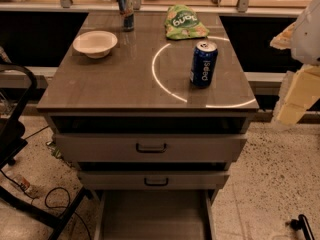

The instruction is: Knock pepsi can over

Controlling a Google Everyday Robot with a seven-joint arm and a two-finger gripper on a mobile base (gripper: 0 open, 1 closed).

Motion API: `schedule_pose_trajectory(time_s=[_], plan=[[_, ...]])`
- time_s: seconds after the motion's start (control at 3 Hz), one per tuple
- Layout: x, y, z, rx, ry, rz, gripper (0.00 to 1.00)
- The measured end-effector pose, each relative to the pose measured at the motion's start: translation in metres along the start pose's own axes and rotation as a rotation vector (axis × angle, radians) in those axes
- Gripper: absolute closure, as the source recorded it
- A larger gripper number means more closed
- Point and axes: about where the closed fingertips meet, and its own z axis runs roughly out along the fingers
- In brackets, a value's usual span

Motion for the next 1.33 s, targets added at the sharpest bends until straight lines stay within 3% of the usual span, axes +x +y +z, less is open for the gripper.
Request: schedule_pose_trajectory(time_s=[0.33, 0.67, 1.0, 1.33], plan=[[0.0, -0.001, 0.0, 0.005, -0.009, 0.005, 0.0], [0.001, -0.01, 0.001, 0.042, -0.069, 0.044, 0.0], [0.008, -0.015, 0.021, 0.058, -0.178, 0.094, 0.0], [0.011, -0.03, 0.045, 0.104, -0.368, 0.153, 0.0]])
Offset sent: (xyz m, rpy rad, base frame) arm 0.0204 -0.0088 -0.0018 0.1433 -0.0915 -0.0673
